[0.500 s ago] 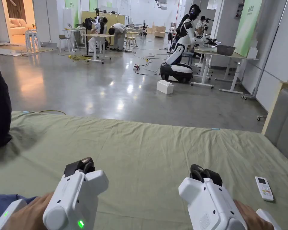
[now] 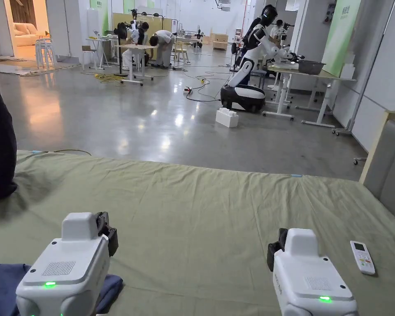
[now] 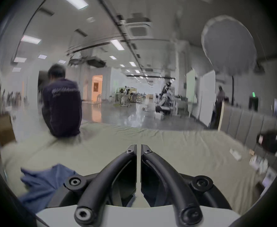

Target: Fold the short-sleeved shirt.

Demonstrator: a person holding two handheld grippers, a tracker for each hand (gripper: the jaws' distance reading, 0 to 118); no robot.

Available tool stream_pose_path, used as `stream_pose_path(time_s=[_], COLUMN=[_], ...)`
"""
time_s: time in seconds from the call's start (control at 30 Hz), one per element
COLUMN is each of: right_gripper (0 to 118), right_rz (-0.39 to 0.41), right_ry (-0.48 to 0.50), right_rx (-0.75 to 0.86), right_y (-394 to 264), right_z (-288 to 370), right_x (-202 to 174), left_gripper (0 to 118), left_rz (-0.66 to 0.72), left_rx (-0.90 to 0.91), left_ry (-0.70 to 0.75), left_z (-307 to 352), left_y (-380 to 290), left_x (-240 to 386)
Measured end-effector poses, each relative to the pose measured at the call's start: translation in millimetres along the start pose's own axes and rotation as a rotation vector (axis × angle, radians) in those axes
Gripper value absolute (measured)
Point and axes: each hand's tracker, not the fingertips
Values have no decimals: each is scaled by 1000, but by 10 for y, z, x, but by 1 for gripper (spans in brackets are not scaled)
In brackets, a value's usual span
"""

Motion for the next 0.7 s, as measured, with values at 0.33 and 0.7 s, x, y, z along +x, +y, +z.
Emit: stream_pose_path(time_s=[0.33, 0.7], right_gripper=[1, 0], right_rz=[-42, 8], right_ry=[-3, 50], right_rx=[-24, -62], right_y=[1, -107], right_z=[20, -49], right_x=[-43, -213], left_gripper=[4, 4], left_rz=[-64, -74], left_rx=[-25, -332], left_ry=[-34, -7], left_z=[4, 105], left_y=[88, 19], left_x=[-22, -873])
